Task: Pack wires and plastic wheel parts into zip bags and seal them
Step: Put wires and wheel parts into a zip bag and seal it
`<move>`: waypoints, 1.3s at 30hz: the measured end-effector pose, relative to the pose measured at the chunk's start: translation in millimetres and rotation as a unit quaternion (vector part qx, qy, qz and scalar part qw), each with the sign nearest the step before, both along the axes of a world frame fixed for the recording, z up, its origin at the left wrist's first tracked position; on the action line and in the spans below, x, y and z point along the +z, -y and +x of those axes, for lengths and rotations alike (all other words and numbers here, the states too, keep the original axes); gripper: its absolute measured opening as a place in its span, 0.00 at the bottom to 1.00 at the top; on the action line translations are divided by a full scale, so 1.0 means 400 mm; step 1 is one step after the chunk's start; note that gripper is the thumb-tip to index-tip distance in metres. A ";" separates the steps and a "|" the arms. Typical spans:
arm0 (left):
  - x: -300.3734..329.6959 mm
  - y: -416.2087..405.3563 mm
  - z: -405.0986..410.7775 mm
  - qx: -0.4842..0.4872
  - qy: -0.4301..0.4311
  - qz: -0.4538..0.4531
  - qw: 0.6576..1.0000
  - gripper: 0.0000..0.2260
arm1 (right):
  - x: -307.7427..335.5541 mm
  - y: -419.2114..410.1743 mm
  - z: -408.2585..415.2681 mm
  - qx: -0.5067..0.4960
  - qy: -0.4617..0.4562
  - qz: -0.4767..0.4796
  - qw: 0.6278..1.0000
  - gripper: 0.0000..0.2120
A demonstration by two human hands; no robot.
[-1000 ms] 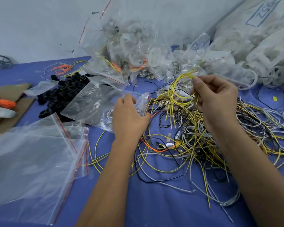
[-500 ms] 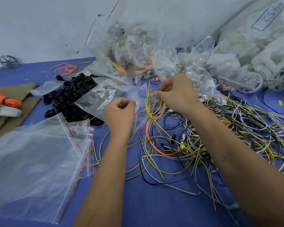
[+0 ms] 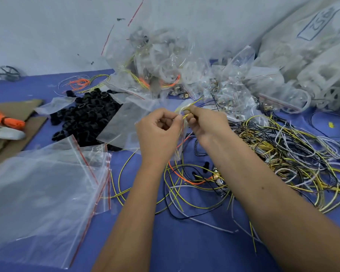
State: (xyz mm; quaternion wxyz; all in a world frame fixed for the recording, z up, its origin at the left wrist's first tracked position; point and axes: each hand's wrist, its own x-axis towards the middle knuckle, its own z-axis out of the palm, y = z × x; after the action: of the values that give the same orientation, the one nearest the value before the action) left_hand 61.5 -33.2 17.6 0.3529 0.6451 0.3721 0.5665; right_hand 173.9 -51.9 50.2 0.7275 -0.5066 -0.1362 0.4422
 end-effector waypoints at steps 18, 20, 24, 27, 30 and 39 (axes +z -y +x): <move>0.020 0.029 0.013 -0.055 0.093 0.013 0.994 0.07 | -0.037 0.015 -0.019 0.339 0.052 0.065 0.937 0.17; 0.027 0.034 0.016 -0.060 0.118 0.009 0.991 0.06 | -0.038 0.021 -0.014 0.399 -0.038 0.086 0.912 0.23; 0.027 0.043 0.032 -0.073 0.139 -0.003 0.988 0.08 | -0.030 0.011 -0.017 0.413 -0.105 0.067 0.902 0.23; 0.012 0.047 0.040 -0.039 0.133 0.001 0.990 0.08 | -0.023 0.009 -0.025 0.427 -0.049 0.018 0.903 0.29; -0.006 0.036 0.036 0.003 0.142 -0.012 0.990 0.07 | -0.001 0.027 -0.006 0.395 0.112 -0.041 0.911 0.22; -0.034 0.063 0.086 -0.092 0.083 -0.067 0.990 0.08 | 0.127 0.221 0.260 0.325 0.633 -0.211 0.670 0.04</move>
State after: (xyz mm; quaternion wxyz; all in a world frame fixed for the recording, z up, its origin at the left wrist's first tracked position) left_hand 96.1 -58.6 4.2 0.4758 0.6021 0.3174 0.5571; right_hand 277.9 -140.4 100.9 0.1511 -0.7285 -0.6234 0.2404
